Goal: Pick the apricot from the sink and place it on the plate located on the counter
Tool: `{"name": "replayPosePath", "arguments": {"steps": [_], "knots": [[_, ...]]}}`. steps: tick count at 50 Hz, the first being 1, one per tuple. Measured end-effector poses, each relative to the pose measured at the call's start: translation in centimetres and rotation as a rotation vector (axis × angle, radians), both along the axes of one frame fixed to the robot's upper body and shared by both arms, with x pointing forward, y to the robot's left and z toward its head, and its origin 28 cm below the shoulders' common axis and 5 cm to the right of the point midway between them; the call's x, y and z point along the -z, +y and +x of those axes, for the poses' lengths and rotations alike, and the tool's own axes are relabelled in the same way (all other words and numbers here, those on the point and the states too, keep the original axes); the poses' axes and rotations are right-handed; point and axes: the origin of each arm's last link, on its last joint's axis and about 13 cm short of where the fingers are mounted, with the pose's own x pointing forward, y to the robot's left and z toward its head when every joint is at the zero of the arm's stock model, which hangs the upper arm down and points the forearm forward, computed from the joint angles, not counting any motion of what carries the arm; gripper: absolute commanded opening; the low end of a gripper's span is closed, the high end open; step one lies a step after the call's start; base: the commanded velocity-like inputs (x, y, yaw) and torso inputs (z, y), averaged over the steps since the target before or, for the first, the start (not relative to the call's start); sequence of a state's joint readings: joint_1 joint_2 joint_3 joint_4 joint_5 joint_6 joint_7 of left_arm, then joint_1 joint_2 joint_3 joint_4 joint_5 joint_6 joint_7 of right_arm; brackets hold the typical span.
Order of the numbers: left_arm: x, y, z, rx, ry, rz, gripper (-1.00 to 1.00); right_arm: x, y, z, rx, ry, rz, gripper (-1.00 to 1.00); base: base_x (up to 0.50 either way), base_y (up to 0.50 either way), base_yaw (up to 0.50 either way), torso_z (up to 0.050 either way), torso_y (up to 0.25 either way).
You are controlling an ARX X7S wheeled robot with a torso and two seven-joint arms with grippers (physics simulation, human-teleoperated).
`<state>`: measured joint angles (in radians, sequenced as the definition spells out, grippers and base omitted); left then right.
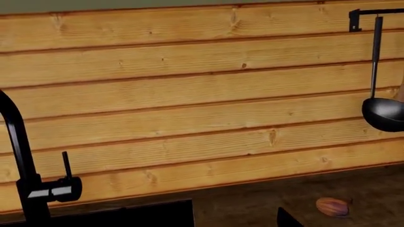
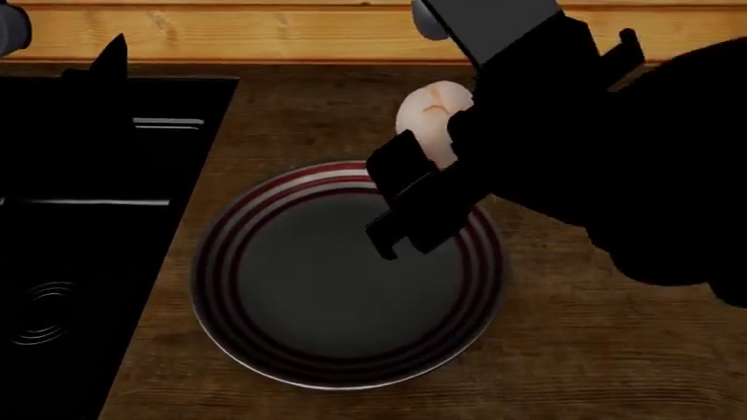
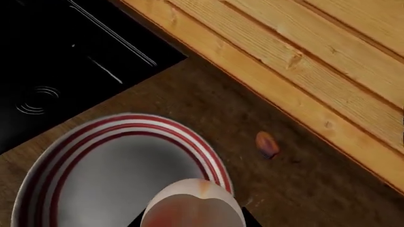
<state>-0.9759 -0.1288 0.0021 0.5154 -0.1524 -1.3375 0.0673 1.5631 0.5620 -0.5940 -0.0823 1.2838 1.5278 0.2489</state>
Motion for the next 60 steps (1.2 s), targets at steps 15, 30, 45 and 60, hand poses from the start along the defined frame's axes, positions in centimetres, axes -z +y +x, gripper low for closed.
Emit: {"name": "replayPosePath", "arguments": {"steps": [15, 30, 45, 60], "knots": [[-0.3, 0.1, -0.5, 0.002, -0.015, -0.002, 1.0, -2.0, 0.3, 2.5, -0.1, 0.187, -0.081, -1.0, 0.0, 0.0, 0.0, 0.0, 0.0], [-0.4, 0.0, -0.6, 0.005, -0.015, 0.004, 1.0, -1.5, 0.8, 4.7, -0.139, 0.295, -0.124, -1.0, 0.0, 0.0, 0.0, 0.0, 0.0], [-0.2, 0.0, -0.6, 0.005, -0.007, 0.008, 1.0, 0.1, 2.4, 7.6, -0.16, 0.358, -0.132, -1.0, 0.0, 0.0, 0.0, 0.0, 0.0], [-0.2, -0.1, -0.6, 0.006, -0.003, 0.009, 1.0, 2.2, 3.4, 9.3, -0.16, 0.399, -0.162, -1.0, 0.0, 0.0, 0.0, 0.0, 0.0]]}}
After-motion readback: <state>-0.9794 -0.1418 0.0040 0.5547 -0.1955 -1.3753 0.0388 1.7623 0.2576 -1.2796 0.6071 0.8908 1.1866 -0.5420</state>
